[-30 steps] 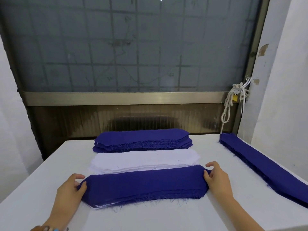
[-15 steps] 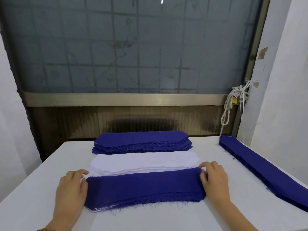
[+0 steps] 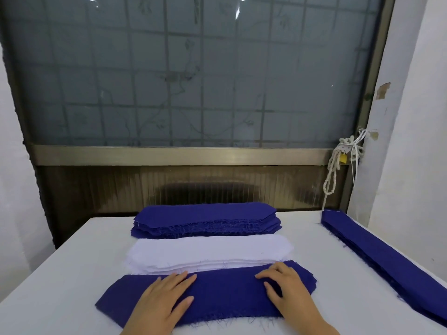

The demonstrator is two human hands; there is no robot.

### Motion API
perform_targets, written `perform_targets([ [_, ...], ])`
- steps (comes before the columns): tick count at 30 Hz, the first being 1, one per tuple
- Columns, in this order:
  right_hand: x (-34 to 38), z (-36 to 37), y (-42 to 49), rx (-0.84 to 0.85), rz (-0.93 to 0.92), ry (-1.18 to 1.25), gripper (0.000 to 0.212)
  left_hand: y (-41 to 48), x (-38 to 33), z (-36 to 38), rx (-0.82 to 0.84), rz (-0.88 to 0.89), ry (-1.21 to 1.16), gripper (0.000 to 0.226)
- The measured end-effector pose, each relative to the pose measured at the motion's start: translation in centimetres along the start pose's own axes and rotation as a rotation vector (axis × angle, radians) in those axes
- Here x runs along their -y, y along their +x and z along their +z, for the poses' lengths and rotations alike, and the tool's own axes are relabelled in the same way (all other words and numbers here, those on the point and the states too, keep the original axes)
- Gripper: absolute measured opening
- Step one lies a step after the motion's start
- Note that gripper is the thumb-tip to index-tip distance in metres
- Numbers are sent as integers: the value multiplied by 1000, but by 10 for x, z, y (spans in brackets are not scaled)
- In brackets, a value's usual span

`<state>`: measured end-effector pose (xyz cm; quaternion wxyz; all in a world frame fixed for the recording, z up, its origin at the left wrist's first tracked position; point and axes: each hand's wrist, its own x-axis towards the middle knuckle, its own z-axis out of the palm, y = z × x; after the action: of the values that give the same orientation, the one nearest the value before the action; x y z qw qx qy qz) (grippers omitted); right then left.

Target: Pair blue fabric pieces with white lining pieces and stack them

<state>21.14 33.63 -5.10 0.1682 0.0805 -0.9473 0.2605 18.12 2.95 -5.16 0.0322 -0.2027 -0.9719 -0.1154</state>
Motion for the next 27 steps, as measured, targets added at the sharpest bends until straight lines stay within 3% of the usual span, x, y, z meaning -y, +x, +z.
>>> perform_targets([
  [7,-31,-17,-13,-239,123,118,36,-10,52,0,157,-200,122,62],
  [18,-47,-13,-18,-322,211,152,39,-55,60,-16,-254,-251,-300,44],
  [22,-42,-14,-21,-317,236,187,40,-59,57,-17,-282,-251,-410,44],
  [27,-7,-47,-33,-562,320,421,39,-61,61,-16,-318,-316,-477,37],
])
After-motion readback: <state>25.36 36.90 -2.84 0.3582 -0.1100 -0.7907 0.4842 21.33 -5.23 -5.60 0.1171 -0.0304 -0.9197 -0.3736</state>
